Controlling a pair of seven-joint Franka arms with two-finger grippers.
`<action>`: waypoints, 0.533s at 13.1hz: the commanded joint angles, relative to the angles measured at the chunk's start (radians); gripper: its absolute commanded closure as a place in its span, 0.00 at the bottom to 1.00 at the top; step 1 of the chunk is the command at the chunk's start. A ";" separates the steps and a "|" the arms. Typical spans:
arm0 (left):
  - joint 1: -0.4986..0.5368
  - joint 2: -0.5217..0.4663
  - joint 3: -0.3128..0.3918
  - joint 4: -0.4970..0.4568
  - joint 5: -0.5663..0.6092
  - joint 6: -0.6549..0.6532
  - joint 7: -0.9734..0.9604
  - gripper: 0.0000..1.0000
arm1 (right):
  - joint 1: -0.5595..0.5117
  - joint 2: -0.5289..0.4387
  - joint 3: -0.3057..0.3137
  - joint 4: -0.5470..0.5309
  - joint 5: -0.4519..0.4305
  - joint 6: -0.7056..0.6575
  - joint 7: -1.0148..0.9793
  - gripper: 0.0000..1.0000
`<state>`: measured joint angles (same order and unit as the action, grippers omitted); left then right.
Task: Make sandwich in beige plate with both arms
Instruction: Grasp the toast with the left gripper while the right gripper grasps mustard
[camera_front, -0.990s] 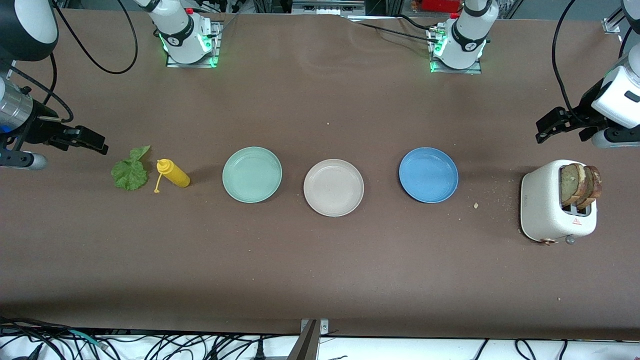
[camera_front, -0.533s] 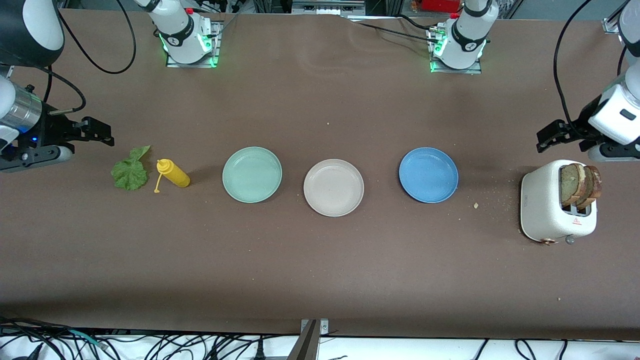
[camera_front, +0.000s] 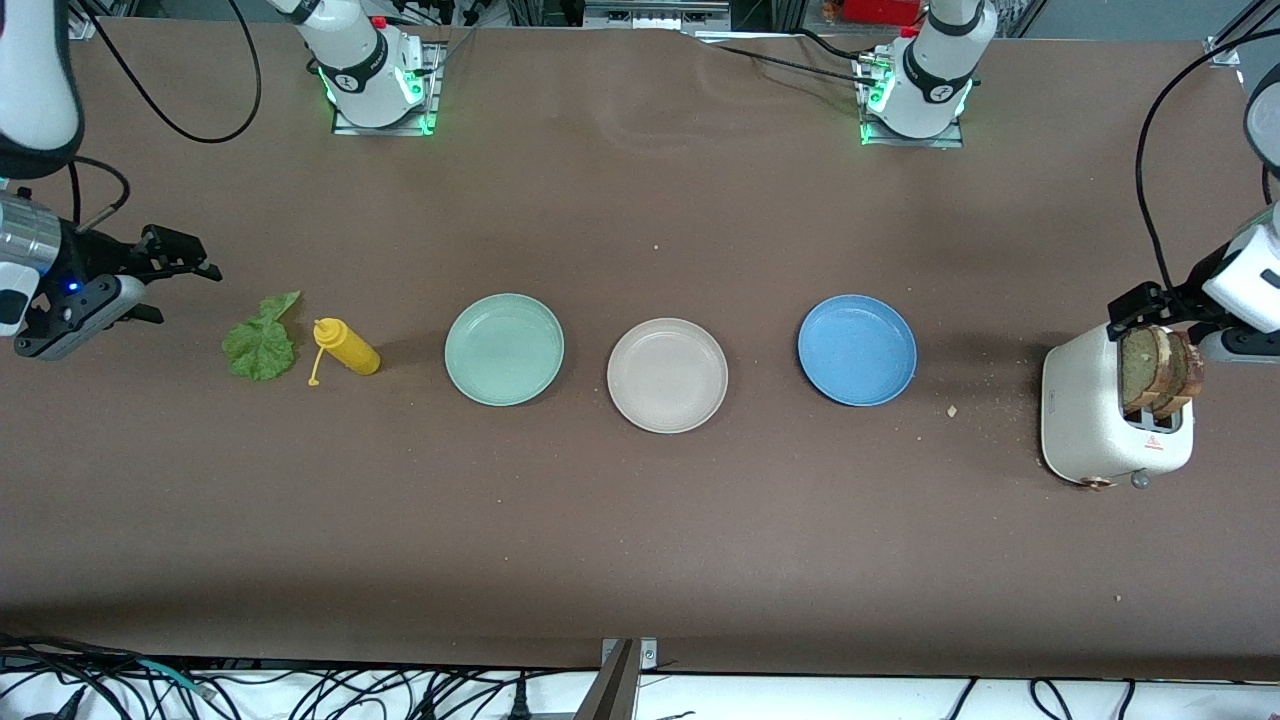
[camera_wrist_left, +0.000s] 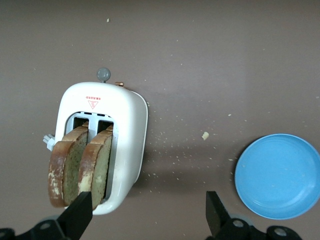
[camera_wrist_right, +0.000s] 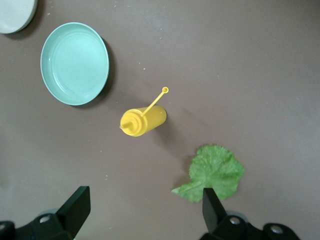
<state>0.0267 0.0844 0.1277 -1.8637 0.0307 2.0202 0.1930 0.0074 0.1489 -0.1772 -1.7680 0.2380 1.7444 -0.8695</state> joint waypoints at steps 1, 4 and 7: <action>0.048 -0.015 -0.010 -0.098 0.006 0.119 0.106 0.00 | -0.006 0.030 -0.063 -0.079 0.154 0.079 -0.294 0.01; 0.091 0.032 -0.011 -0.120 -0.002 0.179 0.181 0.00 | -0.015 0.116 -0.123 -0.088 0.317 0.075 -0.602 0.01; 0.133 0.075 -0.010 -0.118 -0.103 0.204 0.266 0.00 | -0.062 0.217 -0.125 -0.088 0.464 0.052 -0.863 0.01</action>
<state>0.1286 0.1355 0.1278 -1.9860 -0.0176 2.2017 0.3926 -0.0280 0.3114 -0.3038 -1.8588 0.6186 1.8090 -1.5875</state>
